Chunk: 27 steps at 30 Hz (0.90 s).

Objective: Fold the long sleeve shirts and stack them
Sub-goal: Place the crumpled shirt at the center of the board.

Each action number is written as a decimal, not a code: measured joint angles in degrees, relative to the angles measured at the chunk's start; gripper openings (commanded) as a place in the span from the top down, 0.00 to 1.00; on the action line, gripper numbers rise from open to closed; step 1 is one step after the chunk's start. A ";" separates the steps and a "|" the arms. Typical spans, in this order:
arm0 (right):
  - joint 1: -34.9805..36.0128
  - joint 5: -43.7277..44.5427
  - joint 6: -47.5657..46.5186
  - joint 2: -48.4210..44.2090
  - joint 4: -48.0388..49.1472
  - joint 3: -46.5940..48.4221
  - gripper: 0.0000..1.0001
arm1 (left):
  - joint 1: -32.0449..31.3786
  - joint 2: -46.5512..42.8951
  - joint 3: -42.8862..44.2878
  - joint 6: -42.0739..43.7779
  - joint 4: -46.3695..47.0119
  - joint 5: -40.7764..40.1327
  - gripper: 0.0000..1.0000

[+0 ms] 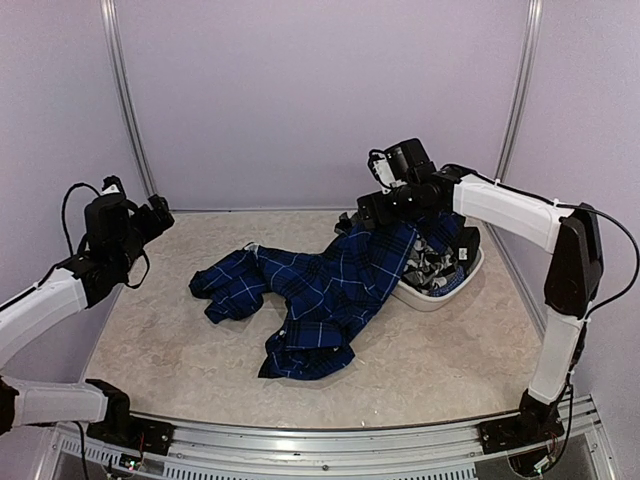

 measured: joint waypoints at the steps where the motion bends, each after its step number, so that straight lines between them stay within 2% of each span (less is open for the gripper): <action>1: -0.31 1.90 0.00 0.02 -0.07 0.04 0.01 | -0.28 0.37 0.00 0.02 0.15 0.09 0.01; 4: -0.35 4.87 -0.04 1.01 -0.26 0.70 0.02 | -0.87 0.94 0.00 0.04 0.33 0.22 0.01; 5: -0.35 5.73 -0.07 1.97 -0.31 1.53 0.07 | -1.09 1.16 0.00 0.04 0.52 0.24 0.01; 6: -0.35 6.56 -0.11 3.21 -0.46 2.64 0.16 | -1.27 1.31 0.00 0.04 0.57 0.24 0.01; 9: -0.35 7.74 -1.07 7.08 -0.96 6.29 0.59 | -1.70 1.68 0.00 0.09 0.61 0.22 0.01; 11: -0.35 7.78 -1.09 9.40 -1.11 8.28 0.92 | -1.90 1.84 0.00 0.11 0.61 0.22 0.01; 12: -0.33 7.48 -1.38 9.81 -1.03 8.48 1.00 | -1.97 1.84 0.00 0.15 0.61 0.22 0.01; 18: 2.62 6.43 -4.61 6.69 0.90 5.55 1.00 | -2.23 1.84 0.00 0.63 0.61 0.11 0.01; 21: 9.42 2.56 -7.69 3.21 2.97 4.22 1.00 | -2.23 1.84 0.00 1.05 0.61 -0.15 0.01; 24: 17.88 -6.21 -10.05 1.01 6.86 5.22 1.00 | -2.23 1.86 0.00 1.20 0.61 -0.46 0.01; 25: 19.69 -8.55 -10.29 0.98 7.41 6.03 0.99 | -2.23 1.86 0.00 1.25 0.61 -0.48 0.01; 27: 22.38 -13.44 -10.73 1.25 8.22 8.24 0.83 | -2.23 1.86 0.00 1.27 0.61 -0.50 0.01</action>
